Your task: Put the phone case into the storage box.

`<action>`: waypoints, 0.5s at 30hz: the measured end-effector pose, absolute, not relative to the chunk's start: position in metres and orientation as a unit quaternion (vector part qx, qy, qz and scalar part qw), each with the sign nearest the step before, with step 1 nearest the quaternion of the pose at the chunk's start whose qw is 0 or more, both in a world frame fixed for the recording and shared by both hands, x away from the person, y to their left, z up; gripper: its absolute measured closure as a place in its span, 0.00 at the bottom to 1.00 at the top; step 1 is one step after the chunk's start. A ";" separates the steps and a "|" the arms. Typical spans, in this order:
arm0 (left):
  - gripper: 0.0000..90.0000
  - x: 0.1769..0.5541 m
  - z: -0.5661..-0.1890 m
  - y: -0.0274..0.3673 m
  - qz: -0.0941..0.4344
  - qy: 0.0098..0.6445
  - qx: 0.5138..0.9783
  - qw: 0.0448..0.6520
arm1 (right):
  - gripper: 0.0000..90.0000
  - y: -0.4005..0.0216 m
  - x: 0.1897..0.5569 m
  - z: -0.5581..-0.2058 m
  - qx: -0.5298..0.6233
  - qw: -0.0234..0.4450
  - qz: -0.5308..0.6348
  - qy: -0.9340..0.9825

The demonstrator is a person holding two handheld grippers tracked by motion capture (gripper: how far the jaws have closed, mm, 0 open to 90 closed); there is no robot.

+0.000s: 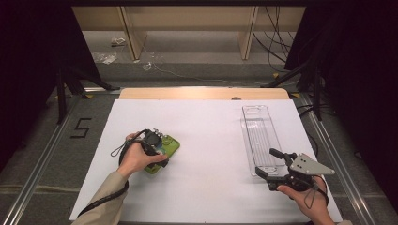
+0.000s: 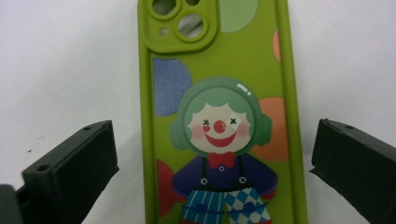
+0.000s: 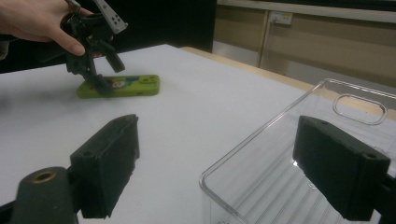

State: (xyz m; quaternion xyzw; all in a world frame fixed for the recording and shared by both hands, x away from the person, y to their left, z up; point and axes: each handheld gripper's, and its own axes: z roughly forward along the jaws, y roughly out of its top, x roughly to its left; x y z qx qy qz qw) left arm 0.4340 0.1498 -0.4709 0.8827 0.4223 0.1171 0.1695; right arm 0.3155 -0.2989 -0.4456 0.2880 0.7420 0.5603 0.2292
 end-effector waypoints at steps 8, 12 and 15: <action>0.00 0.437 -0.475 0.153 0.113 0.426 0.883 0.162 | 0.17 -0.299 0.315 -0.445 0.287 0.229 0.560 0.743; 0.00 0.438 -0.477 0.153 0.111 0.427 0.883 0.162 | 0.17 -0.299 0.315 -0.446 0.287 0.228 0.561 0.742; 0.00 0.438 -0.478 0.154 0.103 0.429 0.882 0.166 | 0.17 -0.299 0.315 -0.446 0.287 0.228 0.560 0.743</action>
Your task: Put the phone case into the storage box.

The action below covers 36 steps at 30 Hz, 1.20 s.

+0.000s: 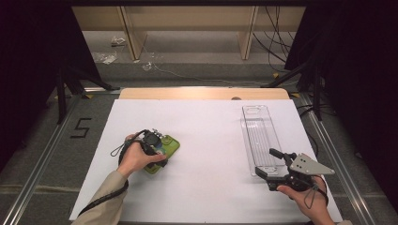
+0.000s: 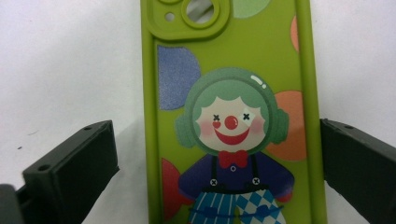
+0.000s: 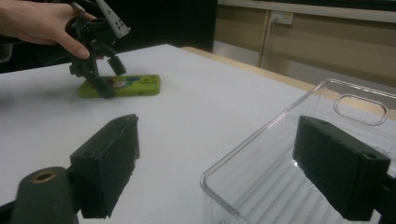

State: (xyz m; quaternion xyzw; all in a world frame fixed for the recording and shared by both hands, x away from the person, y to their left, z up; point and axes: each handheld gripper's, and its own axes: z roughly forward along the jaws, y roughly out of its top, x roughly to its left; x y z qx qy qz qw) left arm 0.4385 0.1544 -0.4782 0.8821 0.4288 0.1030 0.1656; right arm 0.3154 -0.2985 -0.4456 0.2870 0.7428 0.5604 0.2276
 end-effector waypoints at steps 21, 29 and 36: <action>0.04 0.442 -0.480 0.158 0.076 0.442 0.877 0.175 | 0.17 -0.298 0.316 -0.446 0.287 0.226 0.560 0.744; 0.05 0.442 -0.479 0.157 0.075 0.442 0.877 0.173 | 0.17 -0.298 0.316 -0.446 0.286 0.226 0.560 0.744; 0.09 0.441 -0.478 0.156 0.074 0.440 0.879 0.171 | 0.17 -0.298 0.315 -0.446 0.286 0.226 0.560 0.744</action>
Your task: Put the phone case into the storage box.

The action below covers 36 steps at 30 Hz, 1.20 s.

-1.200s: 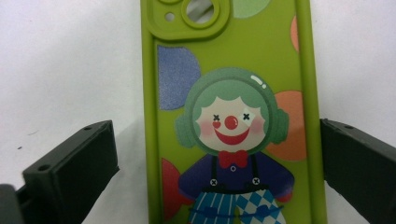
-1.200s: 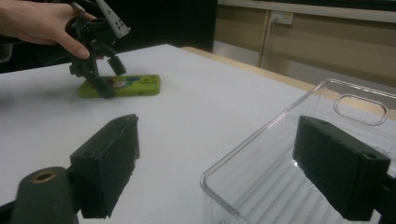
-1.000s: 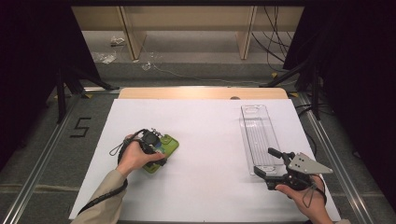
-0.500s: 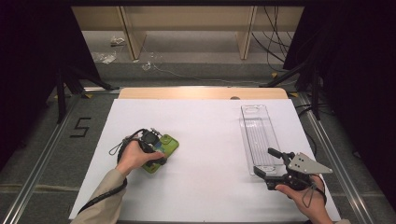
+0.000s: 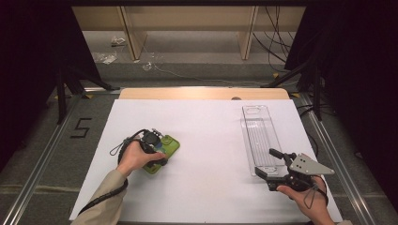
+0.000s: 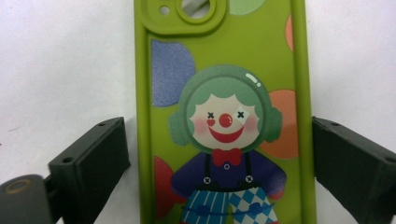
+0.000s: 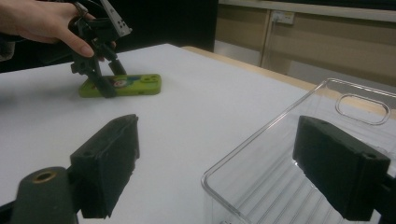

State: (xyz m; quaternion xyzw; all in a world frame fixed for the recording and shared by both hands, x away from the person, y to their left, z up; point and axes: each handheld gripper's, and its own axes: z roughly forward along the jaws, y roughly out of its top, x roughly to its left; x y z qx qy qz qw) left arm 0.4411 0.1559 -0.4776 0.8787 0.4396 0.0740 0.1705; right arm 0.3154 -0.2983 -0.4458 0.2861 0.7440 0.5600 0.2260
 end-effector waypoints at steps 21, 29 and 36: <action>0.18 0.440 -0.474 0.154 0.071 0.441 0.879 0.166 | 0.17 -0.298 0.315 -0.446 0.284 0.226 0.561 0.744; 0.18 0.438 -0.474 0.154 0.074 0.443 0.877 0.171 | 0.17 -0.298 0.315 -0.445 0.284 0.226 0.562 0.743; 0.18 0.437 -0.474 0.154 0.078 0.444 0.875 0.178 | 0.17 -0.298 0.315 -0.445 0.283 0.227 0.563 0.742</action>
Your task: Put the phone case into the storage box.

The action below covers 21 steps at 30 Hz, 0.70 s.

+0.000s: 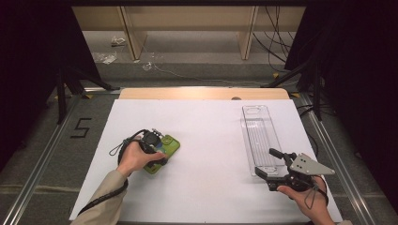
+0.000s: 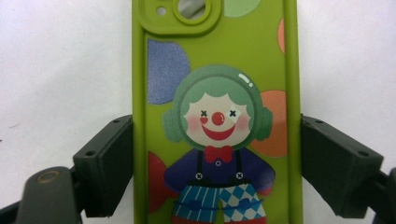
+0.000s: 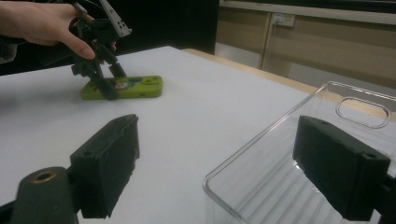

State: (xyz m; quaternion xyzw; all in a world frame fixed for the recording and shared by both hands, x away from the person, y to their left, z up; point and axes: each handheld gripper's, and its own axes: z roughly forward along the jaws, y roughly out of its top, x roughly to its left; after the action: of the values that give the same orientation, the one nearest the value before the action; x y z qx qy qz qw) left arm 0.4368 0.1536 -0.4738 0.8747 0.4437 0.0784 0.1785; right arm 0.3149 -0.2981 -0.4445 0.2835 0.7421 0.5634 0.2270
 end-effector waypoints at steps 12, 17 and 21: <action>0.18 0.430 -0.461 0.151 0.095 0.442 0.867 0.211 | 0.17 -0.298 0.315 -0.443 0.283 0.227 0.565 0.741; 0.18 0.425 -0.454 0.149 0.106 0.437 0.863 0.229 | 0.17 -0.297 0.315 -0.443 0.283 0.227 0.567 0.739; 0.18 0.422 -0.448 0.146 0.113 0.433 0.861 0.242 | 0.17 -0.296 0.315 -0.442 0.283 0.227 0.568 0.739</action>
State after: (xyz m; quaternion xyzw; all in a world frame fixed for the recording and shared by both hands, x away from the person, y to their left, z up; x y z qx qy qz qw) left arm 0.4218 0.1463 -0.4480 0.8607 0.4334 0.1131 0.2420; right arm 0.3148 -0.2963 -0.4419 0.2828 0.7387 0.5684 0.2265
